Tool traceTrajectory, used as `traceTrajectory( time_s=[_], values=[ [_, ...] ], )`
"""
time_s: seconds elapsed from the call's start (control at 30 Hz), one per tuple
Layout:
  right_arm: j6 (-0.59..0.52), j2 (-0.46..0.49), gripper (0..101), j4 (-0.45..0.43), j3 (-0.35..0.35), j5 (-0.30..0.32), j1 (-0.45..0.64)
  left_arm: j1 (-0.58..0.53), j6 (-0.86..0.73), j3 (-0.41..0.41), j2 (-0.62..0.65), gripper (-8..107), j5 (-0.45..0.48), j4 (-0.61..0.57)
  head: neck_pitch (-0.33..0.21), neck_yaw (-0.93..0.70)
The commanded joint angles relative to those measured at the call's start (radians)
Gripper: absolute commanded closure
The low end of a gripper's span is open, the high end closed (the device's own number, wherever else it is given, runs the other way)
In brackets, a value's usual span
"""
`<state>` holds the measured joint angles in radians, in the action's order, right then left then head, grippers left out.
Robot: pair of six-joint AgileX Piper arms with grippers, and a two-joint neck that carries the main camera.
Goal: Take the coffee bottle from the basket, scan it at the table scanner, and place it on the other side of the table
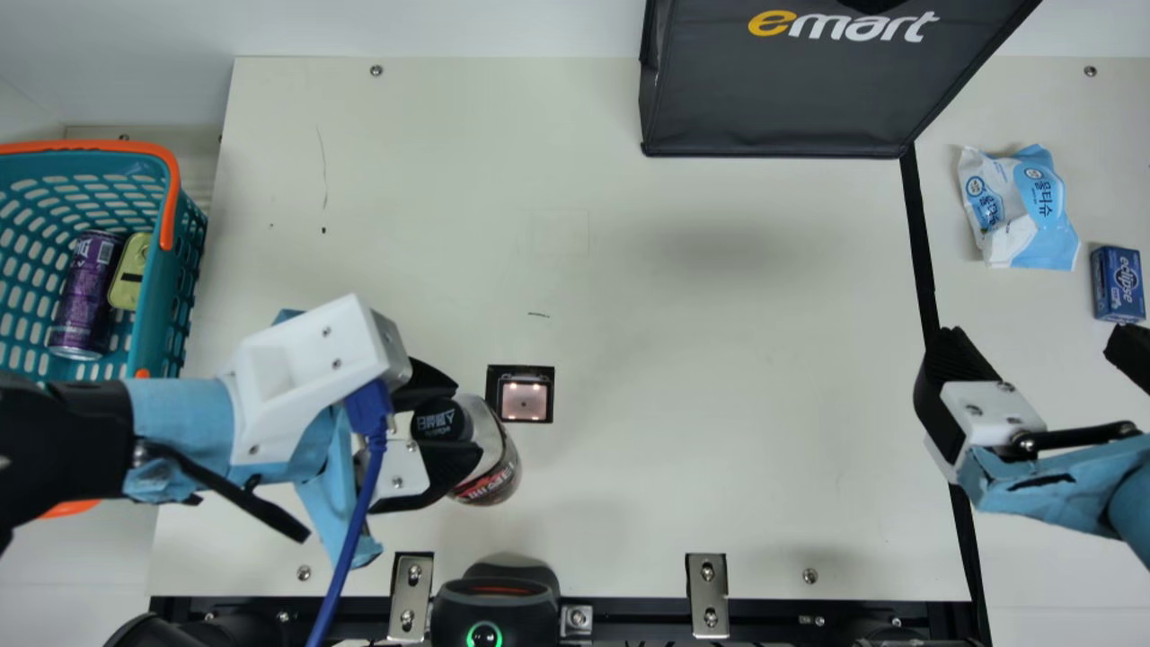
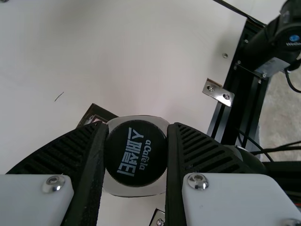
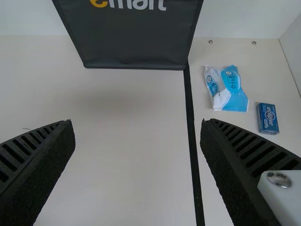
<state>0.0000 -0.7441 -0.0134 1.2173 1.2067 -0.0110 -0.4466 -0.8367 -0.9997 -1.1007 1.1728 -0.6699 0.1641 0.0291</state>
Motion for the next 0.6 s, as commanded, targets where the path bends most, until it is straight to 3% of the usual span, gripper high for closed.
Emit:
traceTrajectory(
  time_s=[0.0,0.57],
  values=[
    [0.000,0.000,6,0.000,0.000,0.000,0.000,0.011,-0.077,0.007,0.003,107,0.016,-0.018,-0.026,-0.002],
    [0.000,0.000,6,0.000,0.000,0.000,0.000,-0.027,-0.380,0.063,0.056,107,0.011,-0.078,-0.026,-0.002]
  ],
)
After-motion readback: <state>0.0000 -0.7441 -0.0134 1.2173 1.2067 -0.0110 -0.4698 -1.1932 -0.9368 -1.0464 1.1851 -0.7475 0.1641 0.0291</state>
